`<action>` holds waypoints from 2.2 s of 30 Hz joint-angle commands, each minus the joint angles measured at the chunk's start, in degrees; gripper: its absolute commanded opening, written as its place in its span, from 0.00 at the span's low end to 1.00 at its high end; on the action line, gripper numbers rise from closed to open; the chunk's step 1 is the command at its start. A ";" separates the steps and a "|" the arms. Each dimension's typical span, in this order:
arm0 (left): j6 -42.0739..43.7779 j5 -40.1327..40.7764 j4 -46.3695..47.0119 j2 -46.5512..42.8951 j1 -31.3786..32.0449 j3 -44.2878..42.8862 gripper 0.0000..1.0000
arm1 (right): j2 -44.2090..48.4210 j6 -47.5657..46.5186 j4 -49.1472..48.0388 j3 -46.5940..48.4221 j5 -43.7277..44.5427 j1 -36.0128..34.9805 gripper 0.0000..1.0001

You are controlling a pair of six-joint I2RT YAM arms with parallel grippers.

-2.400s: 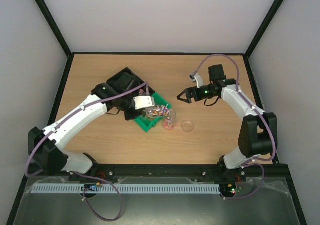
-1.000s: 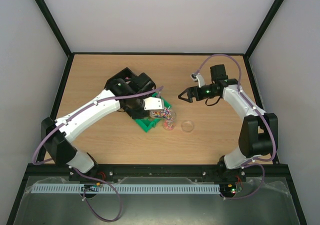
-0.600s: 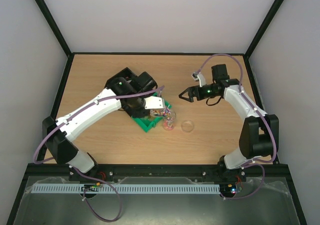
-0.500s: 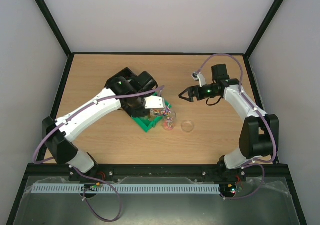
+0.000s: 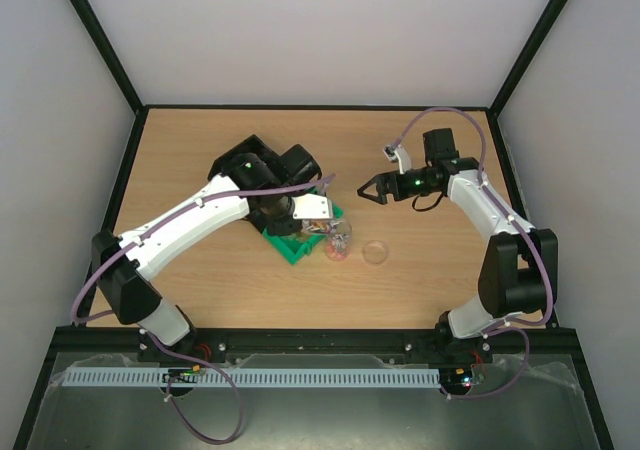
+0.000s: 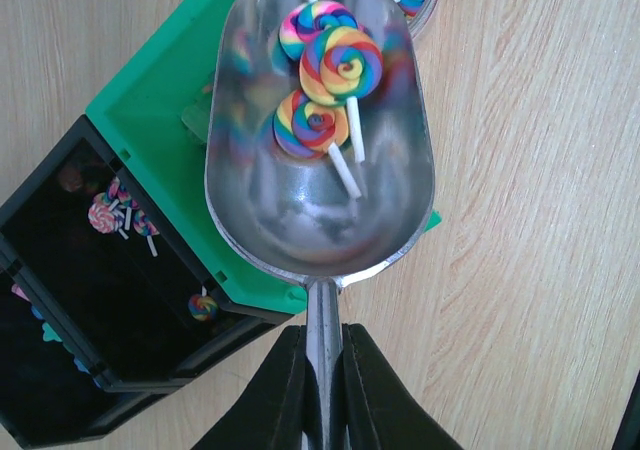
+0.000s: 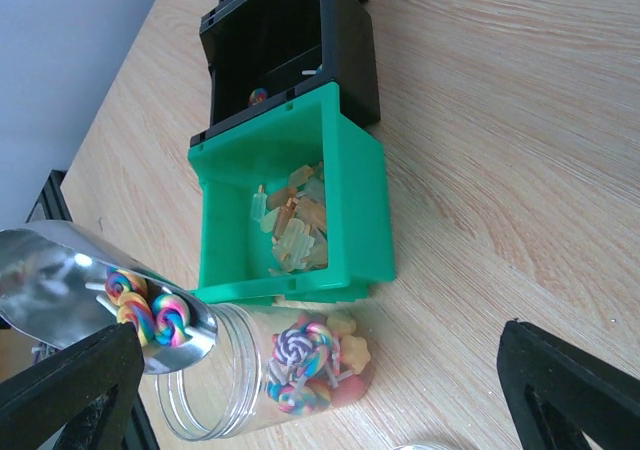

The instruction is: Pack the candies

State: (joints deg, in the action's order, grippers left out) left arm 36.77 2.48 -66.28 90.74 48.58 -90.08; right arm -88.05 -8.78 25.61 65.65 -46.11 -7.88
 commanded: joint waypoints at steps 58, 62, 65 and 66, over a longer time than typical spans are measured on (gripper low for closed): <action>-1.80 -14.39 24.44 -25.58 -21.62 17.76 0.02 | 2.51 -0.03 0.69 -1.28 -0.68 0.91 0.99; -5.48 -21.27 26.79 -26.65 -33.76 22.92 0.02 | 2.48 0.28 0.22 -1.66 0.10 0.94 0.99; -7.75 -29.15 27.95 -26.17 -46.12 26.07 0.02 | 2.19 0.34 0.05 -1.66 0.62 1.08 0.99; -8.37 -31.11 28.76 -25.96 -50.04 27.41 0.02 | 2.11 0.40 0.00 -1.71 0.83 1.10 0.99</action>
State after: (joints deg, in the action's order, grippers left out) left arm 32.42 -17.15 -42.24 64.18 10.09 -66.28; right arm -87.11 -8.71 25.41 64.73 -45.74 -7.14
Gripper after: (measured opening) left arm 0.072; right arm 0.986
